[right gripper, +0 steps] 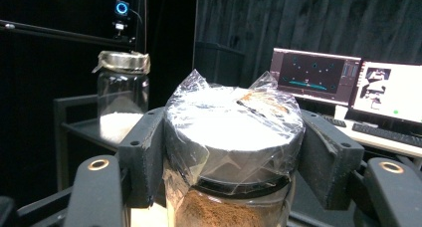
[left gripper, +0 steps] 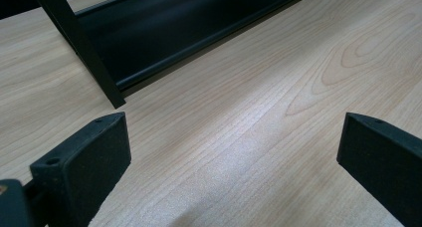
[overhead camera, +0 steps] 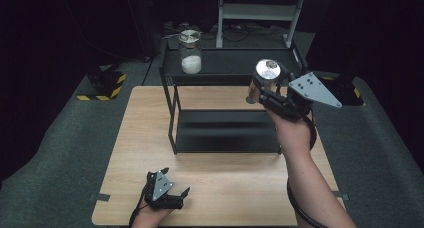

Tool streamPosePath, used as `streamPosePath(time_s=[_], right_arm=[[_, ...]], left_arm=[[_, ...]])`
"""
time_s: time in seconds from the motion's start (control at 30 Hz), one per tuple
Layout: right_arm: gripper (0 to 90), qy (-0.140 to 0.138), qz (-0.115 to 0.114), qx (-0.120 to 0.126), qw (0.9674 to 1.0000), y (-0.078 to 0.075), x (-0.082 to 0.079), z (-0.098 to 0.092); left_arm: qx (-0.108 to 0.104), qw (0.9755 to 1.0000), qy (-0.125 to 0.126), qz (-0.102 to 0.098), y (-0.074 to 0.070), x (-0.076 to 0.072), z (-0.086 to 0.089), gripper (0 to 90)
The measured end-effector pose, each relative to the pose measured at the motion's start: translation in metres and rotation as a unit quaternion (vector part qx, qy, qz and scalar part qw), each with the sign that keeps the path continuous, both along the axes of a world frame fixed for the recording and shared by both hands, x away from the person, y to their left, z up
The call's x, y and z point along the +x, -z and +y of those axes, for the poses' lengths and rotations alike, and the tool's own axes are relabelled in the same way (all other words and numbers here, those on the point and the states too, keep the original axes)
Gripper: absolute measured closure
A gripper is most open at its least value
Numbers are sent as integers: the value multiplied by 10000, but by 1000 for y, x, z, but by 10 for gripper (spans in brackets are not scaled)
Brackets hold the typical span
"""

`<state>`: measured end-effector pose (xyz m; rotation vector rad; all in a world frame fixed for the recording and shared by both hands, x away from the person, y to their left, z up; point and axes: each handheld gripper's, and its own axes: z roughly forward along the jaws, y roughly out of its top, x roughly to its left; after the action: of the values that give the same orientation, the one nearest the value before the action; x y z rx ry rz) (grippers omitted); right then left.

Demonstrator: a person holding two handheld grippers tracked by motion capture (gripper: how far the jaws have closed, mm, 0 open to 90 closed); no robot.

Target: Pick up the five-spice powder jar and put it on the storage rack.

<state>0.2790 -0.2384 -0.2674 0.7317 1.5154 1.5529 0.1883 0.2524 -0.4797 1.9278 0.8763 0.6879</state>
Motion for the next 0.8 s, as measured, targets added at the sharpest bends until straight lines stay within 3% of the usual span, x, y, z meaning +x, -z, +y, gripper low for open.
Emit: streamPosePath(time_s=[0.8], right_arm=[[337, 233, -20, -115, 9997, -25, 33, 15]], left_arm=[[-53, 10000, -20, 13, 0, 0, 1, 8]])
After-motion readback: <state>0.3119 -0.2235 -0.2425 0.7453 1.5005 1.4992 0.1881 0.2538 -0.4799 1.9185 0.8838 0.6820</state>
